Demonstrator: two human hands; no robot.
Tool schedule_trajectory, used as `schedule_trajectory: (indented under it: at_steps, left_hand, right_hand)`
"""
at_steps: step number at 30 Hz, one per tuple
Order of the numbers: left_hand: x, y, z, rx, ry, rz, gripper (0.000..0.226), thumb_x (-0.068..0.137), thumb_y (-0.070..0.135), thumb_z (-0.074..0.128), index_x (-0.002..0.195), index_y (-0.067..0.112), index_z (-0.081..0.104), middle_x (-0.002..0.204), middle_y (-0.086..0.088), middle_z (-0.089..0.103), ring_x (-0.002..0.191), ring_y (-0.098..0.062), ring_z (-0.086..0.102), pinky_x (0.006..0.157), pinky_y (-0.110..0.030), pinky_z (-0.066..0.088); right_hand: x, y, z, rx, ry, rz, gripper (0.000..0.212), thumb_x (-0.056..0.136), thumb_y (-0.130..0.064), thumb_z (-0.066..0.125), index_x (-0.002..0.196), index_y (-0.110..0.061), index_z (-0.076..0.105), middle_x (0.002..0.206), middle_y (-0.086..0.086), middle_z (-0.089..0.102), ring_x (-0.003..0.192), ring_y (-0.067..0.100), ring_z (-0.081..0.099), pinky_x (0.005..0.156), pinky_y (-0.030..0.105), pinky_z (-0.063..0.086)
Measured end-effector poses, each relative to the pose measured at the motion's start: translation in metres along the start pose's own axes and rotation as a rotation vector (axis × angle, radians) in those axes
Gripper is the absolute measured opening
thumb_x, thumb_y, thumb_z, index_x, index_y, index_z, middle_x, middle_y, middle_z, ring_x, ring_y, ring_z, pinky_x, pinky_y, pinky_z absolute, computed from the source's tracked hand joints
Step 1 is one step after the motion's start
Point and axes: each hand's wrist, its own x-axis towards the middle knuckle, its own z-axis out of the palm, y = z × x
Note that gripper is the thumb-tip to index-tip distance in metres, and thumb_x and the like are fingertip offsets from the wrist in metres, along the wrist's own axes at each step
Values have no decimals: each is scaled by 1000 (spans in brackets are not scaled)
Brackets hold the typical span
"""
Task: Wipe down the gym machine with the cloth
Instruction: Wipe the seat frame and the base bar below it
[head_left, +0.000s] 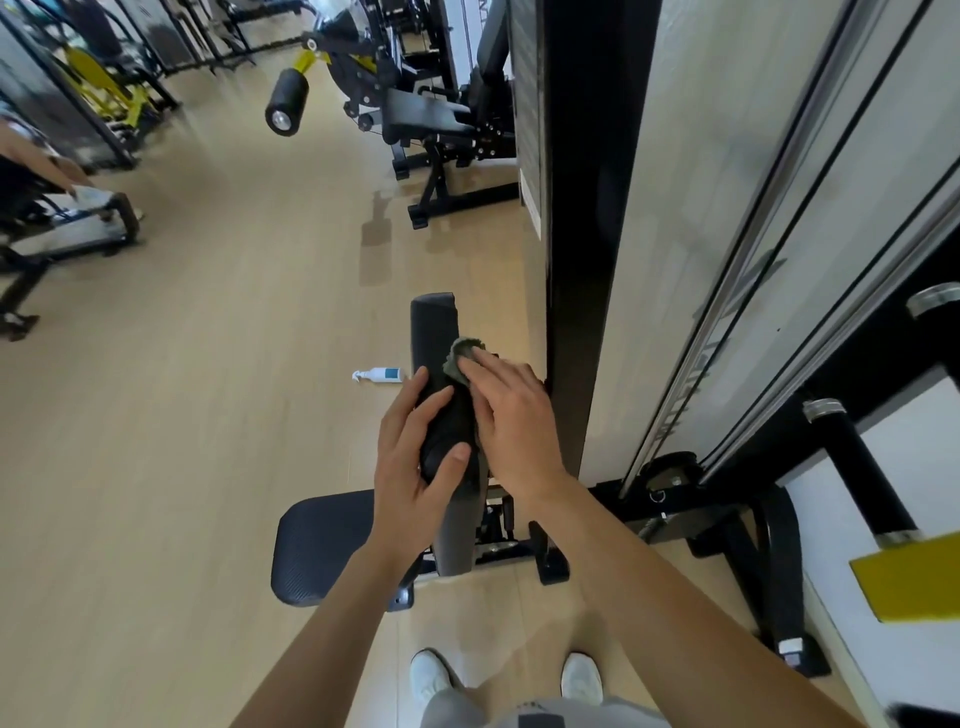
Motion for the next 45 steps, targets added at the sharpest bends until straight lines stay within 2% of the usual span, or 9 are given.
schedule_trajectory:
  at_steps: [4,11,16,18,21,27,34,39,45]
  left_hand:
    - [-1,-1,0,-5,-2,0,52,94,36,56,141,15,53,160,1,35,148,-21,33,120,-38,31]
    - [-1,2,-1,-2,-9,-16,51,94,37,55,141,16,53,160,0,36,150,-13,30,119,-24,27]
    - [-1,0,-3,-8,-29,-27,51,94,38,55,142,20,53,161,5,34,149,-19,32,120,-33,31]
    - [-2,0,-3,-3,-27,-28,52,93,38,55,142,19,53,161,5,34,148,-20,33,120,-38,32]
    - [-1,1,-3,-2,-27,-35,51,93,37,55,142,21,53,161,6,34,148,-21,33,120,-43,33]
    - [-1,1,-3,9,-31,-40,52,94,37,54,142,18,53,162,4,34,148,-20,33,120,-45,33]
    - [-2,4,-1,0,-26,-55,54,95,36,54,143,13,53,162,2,33,150,-19,32,120,-48,33]
    - [-1,7,-2,0,-31,-83,53,94,34,53,143,13,53,163,3,32,150,-18,31,120,-47,33]
    - [-1,10,-3,-6,-57,-100,53,95,33,53,143,12,52,163,3,32,151,-17,30,120,-43,33]
  right_hand:
    - [-23,9,-4,36,-125,-10,56,101,-10,54,154,-21,40,161,0,37,147,21,31,123,33,26]
    - [-46,12,-1,84,-174,42,69,96,-7,63,157,-23,35,168,-7,14,128,24,49,111,38,44]
    - [-48,16,-11,139,-186,-23,58,99,-7,58,154,-18,40,169,-9,7,134,18,50,113,29,43]
    - [-50,20,-13,153,-181,-41,53,99,-7,58,150,-16,46,169,-7,10,135,18,49,114,27,41]
    - [-52,28,-14,154,-146,-58,46,98,-8,58,144,-12,54,165,1,23,139,18,46,114,35,42]
    - [-46,27,-12,187,-67,19,44,99,-30,55,139,-13,59,156,3,38,139,16,44,112,39,44]
    - [-52,39,11,235,48,-29,40,97,-5,61,138,-7,60,156,8,41,143,20,43,117,37,40]
    - [-71,57,34,253,-66,42,36,95,-4,63,131,-10,64,147,6,46,126,19,56,108,37,48]
    - [-84,80,52,223,-252,120,37,92,-1,63,127,-14,66,142,3,51,115,18,62,108,21,45]
